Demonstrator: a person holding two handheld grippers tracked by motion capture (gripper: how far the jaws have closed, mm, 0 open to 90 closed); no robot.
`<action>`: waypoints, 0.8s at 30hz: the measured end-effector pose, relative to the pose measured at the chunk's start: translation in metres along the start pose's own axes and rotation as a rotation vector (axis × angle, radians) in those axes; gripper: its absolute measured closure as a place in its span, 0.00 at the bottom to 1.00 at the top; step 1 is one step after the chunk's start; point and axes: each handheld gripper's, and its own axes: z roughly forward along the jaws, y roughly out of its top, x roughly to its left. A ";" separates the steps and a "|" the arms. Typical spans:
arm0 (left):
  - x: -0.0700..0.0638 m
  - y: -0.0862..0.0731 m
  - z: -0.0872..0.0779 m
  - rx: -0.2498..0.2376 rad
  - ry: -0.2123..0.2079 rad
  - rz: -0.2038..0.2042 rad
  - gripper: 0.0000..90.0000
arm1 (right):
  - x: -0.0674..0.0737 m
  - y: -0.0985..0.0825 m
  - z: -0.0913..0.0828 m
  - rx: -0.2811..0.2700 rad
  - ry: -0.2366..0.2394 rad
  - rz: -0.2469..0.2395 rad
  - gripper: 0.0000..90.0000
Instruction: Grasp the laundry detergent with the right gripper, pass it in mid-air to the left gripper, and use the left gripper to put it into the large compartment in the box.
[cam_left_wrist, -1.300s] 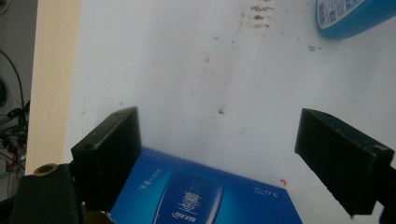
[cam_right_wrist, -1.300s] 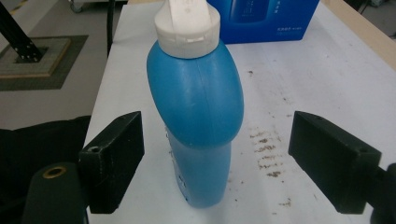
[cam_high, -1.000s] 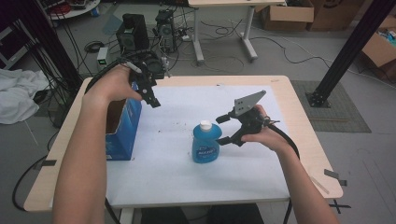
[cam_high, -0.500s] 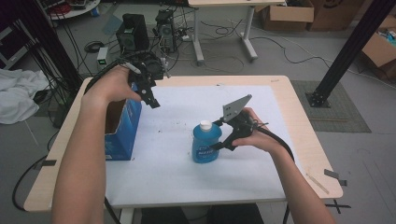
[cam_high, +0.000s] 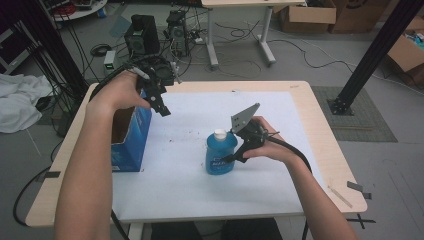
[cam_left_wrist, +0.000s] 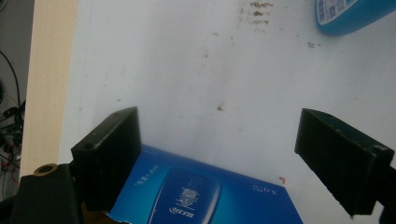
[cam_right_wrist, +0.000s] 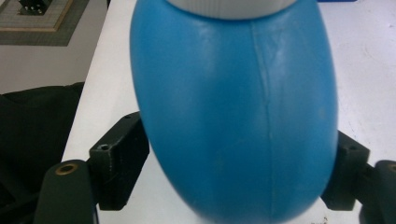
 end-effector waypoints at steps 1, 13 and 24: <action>0.000 0.000 0.000 -0.001 -0.001 -0.001 0.17 | -0.001 0.000 0.001 0.001 0.004 -0.001 0.25; 0.000 -0.002 -0.001 -0.003 0.001 -0.002 0.17 | -0.003 -0.001 0.005 -0.005 0.017 0.006 0.32; -0.001 -0.004 -0.002 -0.019 -0.006 -0.001 0.17 | -0.007 -0.004 0.013 -0.011 0.051 0.000 0.45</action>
